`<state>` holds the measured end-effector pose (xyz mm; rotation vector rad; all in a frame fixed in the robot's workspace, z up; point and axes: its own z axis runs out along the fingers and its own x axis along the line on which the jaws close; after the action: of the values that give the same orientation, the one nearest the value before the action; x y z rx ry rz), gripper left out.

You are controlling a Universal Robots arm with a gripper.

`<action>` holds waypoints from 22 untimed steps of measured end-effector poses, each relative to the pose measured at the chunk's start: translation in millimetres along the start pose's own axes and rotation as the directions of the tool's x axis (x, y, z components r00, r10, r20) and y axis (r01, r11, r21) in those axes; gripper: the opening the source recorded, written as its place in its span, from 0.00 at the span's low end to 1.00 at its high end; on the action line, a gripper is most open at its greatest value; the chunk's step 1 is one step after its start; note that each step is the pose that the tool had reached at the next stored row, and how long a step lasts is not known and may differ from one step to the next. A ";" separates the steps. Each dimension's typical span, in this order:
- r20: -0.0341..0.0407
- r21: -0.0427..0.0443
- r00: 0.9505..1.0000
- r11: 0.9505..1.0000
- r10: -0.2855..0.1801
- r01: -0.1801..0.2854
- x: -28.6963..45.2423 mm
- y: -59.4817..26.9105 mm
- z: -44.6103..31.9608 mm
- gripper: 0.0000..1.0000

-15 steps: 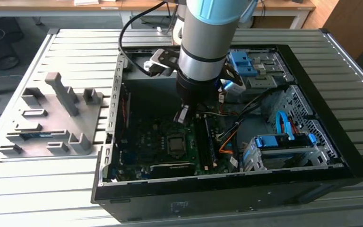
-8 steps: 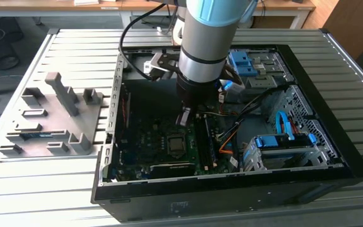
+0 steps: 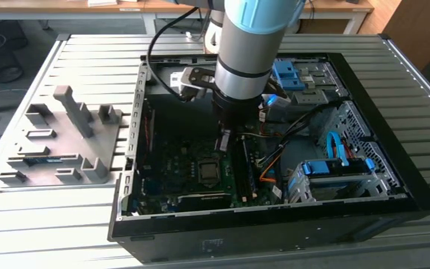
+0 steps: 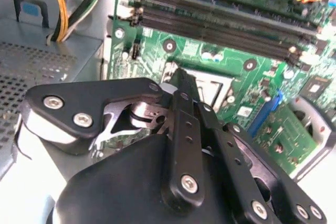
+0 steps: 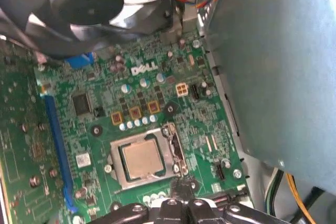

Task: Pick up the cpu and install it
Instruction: 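Install the first cpu locking lever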

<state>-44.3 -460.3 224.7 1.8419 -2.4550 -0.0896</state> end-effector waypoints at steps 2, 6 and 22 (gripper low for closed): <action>-0.001 -0.001 1.000 1.000 -0.004 0.004 -1.0 -3.6 0.9 0.10; -0.002 -0.002 1.000 1.000 -0.015 0.015 1.4 -4.5 2.0 0.10; -0.004 -0.002 0.999 0.999 -0.040 0.040 23.6 -9.1 8.9 0.10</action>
<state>-43.0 -485.5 215.6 1.8885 -2.4152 -0.0897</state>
